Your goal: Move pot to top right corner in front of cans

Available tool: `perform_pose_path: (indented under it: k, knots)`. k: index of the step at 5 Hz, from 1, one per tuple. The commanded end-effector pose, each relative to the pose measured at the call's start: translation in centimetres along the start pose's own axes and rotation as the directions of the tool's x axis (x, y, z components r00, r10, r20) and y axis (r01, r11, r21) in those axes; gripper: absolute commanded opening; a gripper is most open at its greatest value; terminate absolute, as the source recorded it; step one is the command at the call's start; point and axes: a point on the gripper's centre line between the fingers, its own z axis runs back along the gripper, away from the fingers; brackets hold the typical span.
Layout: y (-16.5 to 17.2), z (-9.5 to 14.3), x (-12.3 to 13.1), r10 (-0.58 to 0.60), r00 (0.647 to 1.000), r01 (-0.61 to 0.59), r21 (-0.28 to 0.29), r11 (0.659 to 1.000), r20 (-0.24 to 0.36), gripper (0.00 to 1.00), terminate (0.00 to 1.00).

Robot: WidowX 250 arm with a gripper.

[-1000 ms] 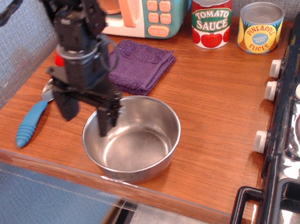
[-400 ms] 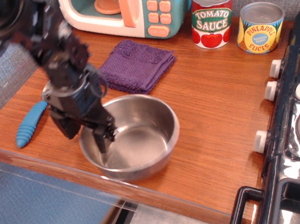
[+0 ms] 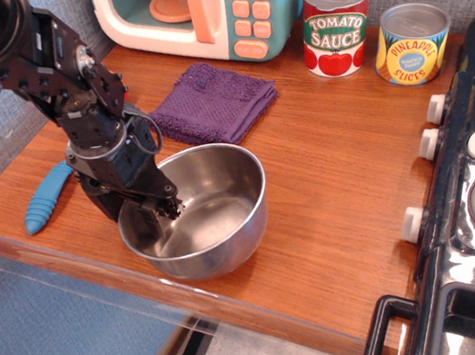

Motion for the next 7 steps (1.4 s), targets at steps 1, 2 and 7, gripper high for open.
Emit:
perform_pose_path:
  k: [1, 2, 7]
  knots:
    - [0.5, 0.8, 0.0, -0.009, 1.0, 0.009, 0.014, 1.0, 0.016, 0.0, 0.0]
    - [0.4, 1.3, 0.1, -0.006, 1.0, 0.006, 0.011, 1.0, 0.028, 0.0, 0.0]
    - [-5.9, 6.4, 7.1, -0.027, 0.983, 0.062, -0.19, 0.98, 0.183, 0.0, 0.0]
